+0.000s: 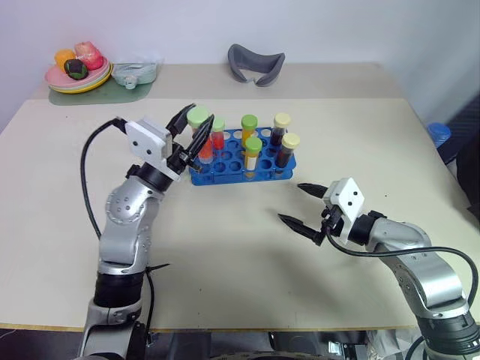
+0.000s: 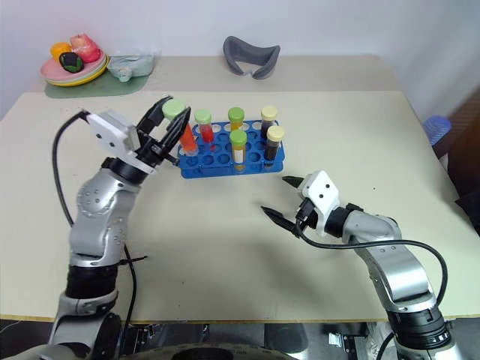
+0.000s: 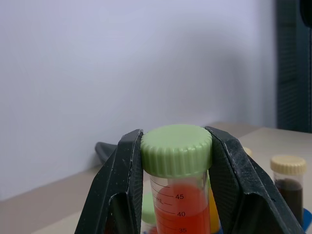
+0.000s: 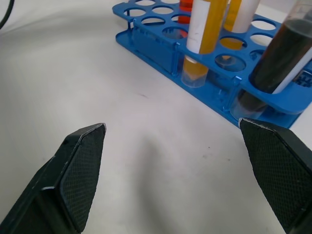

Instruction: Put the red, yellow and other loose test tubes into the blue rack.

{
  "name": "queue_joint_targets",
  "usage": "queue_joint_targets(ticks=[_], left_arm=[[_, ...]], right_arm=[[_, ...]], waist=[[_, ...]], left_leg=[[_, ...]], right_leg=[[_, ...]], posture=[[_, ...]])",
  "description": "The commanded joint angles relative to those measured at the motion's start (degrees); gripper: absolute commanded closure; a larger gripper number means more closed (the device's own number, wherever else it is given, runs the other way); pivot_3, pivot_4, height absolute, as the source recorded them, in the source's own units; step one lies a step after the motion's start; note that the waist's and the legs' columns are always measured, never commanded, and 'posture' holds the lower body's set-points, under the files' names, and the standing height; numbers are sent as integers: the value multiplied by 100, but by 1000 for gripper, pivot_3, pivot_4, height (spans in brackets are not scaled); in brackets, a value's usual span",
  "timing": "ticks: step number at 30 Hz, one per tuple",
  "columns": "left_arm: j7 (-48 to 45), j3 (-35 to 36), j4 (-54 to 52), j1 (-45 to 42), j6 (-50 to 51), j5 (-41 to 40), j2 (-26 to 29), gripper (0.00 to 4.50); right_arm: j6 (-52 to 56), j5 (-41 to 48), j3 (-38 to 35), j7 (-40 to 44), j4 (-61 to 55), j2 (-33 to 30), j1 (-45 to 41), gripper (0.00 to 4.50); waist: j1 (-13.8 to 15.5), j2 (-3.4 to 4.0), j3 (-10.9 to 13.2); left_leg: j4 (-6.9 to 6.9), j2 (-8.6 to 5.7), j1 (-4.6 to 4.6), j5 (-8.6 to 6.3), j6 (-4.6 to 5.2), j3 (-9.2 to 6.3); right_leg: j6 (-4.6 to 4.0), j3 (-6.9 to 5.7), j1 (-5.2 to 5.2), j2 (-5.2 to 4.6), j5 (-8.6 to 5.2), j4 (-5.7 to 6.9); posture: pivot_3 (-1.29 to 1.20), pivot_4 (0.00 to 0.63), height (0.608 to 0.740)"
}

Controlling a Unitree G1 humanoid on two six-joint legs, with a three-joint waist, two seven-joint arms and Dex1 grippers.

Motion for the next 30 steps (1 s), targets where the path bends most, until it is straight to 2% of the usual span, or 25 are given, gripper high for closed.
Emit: queue_joint_targets(ticks=[1, 20, 30], left_arm=[[-75, -115, 305, -115, -524, 173, -57, 3254], [-141, -379, 1425, -417, -1157, 321, -399, 3254], [-143, -452, 1604, -465, -1212, 390, -395, 3254]], right_arm=[[71, 154, -162, -67, -348, -13, -12, 0], [325, 407, -127, -255, -570, 36, -113, 0], [316, 412, -107, -301, -586, 41, -108, 0]], waist=[[-4, 0, 0], [0, 0, 0], [-1, 0, 0]], left_leg=[[0, 0, 0, 0, 0, 0], [0, 0, 4, 0, 0, -1], [-1, 0, 5, 0, 0, -2]], right_leg=[[0, 0, 0, 1, 0, 0], [0, -1, 5, 1, 0, -1], [0, -1, 5, 1, 0, -1]], posture=[[0, 150, 740], [0, 150, 740], [0, 150, 740]])
